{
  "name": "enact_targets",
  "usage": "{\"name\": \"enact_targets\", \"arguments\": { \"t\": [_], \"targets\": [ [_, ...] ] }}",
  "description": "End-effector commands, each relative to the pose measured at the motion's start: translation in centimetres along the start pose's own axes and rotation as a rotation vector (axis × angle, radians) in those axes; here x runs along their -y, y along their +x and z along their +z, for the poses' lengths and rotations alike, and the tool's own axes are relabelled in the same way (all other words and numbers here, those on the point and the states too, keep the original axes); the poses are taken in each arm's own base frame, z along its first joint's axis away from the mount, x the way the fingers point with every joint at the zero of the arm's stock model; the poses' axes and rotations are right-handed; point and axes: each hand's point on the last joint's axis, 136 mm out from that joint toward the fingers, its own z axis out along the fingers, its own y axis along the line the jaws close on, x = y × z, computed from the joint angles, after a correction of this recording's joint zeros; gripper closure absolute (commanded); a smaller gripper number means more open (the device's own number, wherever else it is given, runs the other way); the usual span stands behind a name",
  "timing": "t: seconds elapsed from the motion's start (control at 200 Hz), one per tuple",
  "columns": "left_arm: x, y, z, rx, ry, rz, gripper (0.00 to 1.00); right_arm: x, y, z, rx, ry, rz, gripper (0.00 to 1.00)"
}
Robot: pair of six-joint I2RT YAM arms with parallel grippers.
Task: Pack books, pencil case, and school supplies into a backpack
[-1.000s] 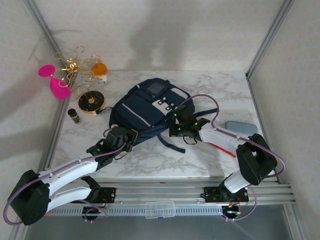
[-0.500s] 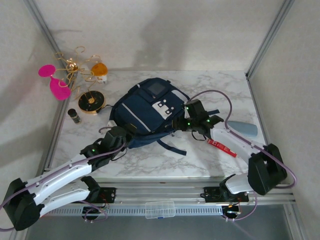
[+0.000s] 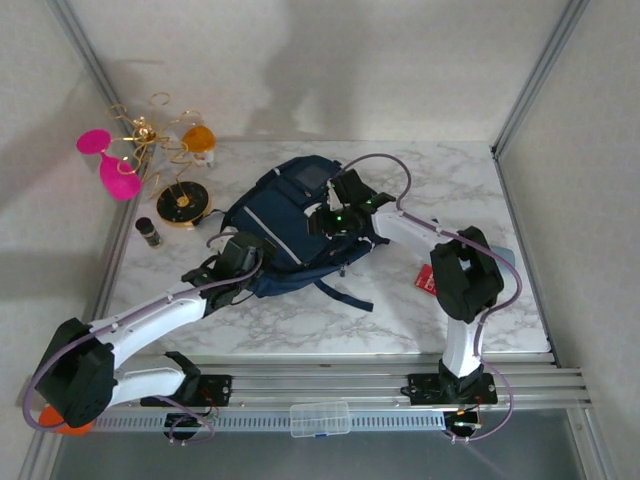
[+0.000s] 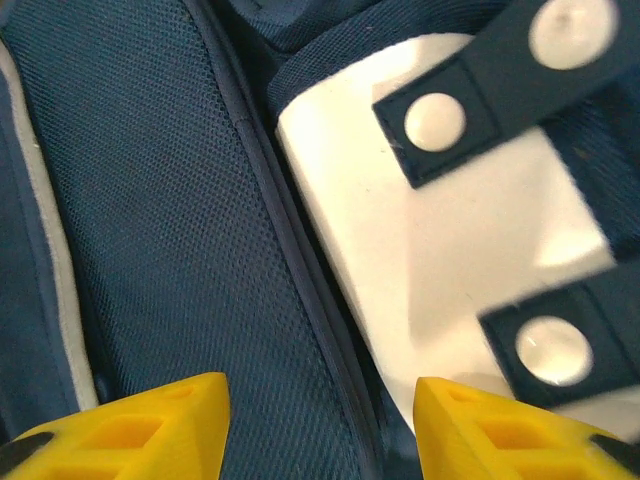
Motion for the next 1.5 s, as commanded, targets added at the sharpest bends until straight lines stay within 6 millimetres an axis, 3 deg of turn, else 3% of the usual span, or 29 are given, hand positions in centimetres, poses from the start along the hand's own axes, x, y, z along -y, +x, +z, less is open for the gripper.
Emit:
{"name": "enact_targets", "arguments": {
  "t": [0.0,0.215,0.37,0.511,0.656,0.796,0.891,1.026,1.116,1.196,1.292,1.402,1.412,1.497],
  "targets": [
    [-0.6,-0.1,0.9,-0.015,-0.006,0.025,0.57,-0.1,0.3,1.2,-0.059,0.015,-0.034,0.49],
    [-2.6,0.3,2.0,-0.038,-0.029,0.020,0.57,-1.7,3.1,3.0,-0.162,-0.062,-0.085,0.53],
    [-3.1,0.0,3.4,-0.044,-0.024,0.030,0.60,-2.9,4.2,2.2,-0.178,-0.124,-0.099,0.70],
    [-0.9,-0.5,5.2,-0.063,0.031,0.057,0.63,-2.4,4.0,1.8,-0.163,-0.122,-0.091,0.90],
    [2.6,-1.8,6.7,-0.050,0.076,0.124,0.63,-3.8,1.9,0.1,-0.091,-0.223,-0.026,1.00],
    [4.6,-4.1,6.6,-0.005,0.060,0.196,0.58,-6.2,-2.4,-3.5,0.074,-0.340,0.061,1.00],
    [6.1,-5.1,5.0,-0.005,0.062,0.251,0.52,-7.1,-4.7,-5.3,0.160,-0.401,0.148,1.00],
    [6.6,-5.9,0.4,0.035,0.071,0.262,0.48,-7.3,-6.7,-7.0,0.290,-0.424,0.262,1.00],
    [5.7,-4.4,-2.1,0.009,0.068,0.242,0.46,-8.5,-6.8,-7.5,0.339,-0.478,0.330,1.00],
    [5.6,-1.8,-3.8,-0.028,0.083,0.240,0.46,-9.5,-6.6,-7.2,0.361,-0.434,0.346,1.00],
    [5.4,0.6,-5.3,-0.048,0.080,0.230,0.47,-9.3,-6.8,-7.2,0.390,-0.417,0.396,1.00],
    [5.8,4.9,-5.0,-0.136,0.141,0.190,0.47,-9.7,-7.3,-8.1,0.414,-0.441,0.408,1.00],
    [5.9,5.2,-4.9,-0.143,0.144,0.190,0.47,-10.5,-6.8,-8.0,0.402,-0.449,0.397,1.00],
    [5.4,7.2,-3.6,-0.170,0.099,0.203,0.48,-10.9,-6.5,-8.3,0.408,-0.459,0.397,1.00]
  ]
}}
